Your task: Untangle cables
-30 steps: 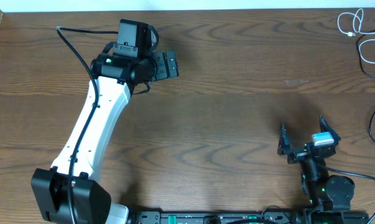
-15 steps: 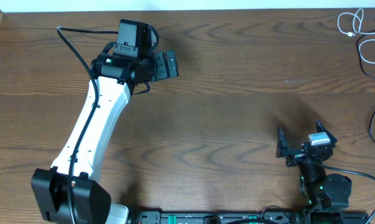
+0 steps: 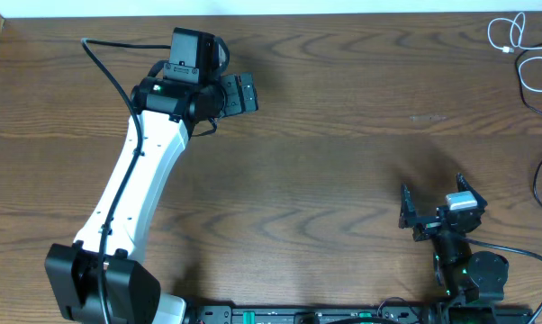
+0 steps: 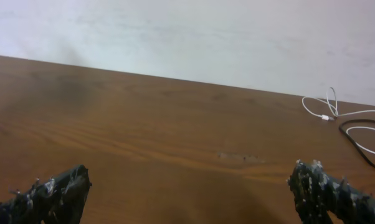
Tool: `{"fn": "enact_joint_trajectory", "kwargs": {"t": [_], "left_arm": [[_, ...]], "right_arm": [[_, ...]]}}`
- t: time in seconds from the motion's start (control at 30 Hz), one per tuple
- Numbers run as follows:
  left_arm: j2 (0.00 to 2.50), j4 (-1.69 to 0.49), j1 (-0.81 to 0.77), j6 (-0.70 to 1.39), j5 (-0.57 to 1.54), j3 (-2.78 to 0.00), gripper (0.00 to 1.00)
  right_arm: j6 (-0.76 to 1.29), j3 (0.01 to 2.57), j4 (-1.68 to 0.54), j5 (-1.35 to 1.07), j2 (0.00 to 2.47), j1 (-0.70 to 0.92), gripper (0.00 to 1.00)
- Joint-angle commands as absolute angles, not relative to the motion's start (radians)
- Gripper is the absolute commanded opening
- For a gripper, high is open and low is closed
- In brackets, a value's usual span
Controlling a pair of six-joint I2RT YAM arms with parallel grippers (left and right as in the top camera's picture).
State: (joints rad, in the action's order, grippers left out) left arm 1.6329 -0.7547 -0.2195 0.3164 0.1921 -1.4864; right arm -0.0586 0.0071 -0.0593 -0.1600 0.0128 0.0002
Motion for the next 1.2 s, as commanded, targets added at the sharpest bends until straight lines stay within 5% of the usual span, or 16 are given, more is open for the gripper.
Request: {"fn": "enact_joint_trajectory", "kwargs": {"t": [0.0, 0.57, 1.17], "left_arm": [[1.642, -0.771, -0.219, 0.310, 0.123, -1.492, 0.98], [1.475, -0.858, -0.171, 0.195, 0.043, -1.474, 0.98], [0.718, -0.006, 0.029, 0.097, 0.202, -0.554, 0.98]], "right_arm": [[-0.046, 0.006, -0.064, -0.159, 0.012, 0.007, 0.99], [-0.046, 0.006, -0.064, -0.159, 0.012, 0.007, 0.99], [-0.046, 0.006, -0.064, -0.159, 0.012, 0.007, 0.99]]}}
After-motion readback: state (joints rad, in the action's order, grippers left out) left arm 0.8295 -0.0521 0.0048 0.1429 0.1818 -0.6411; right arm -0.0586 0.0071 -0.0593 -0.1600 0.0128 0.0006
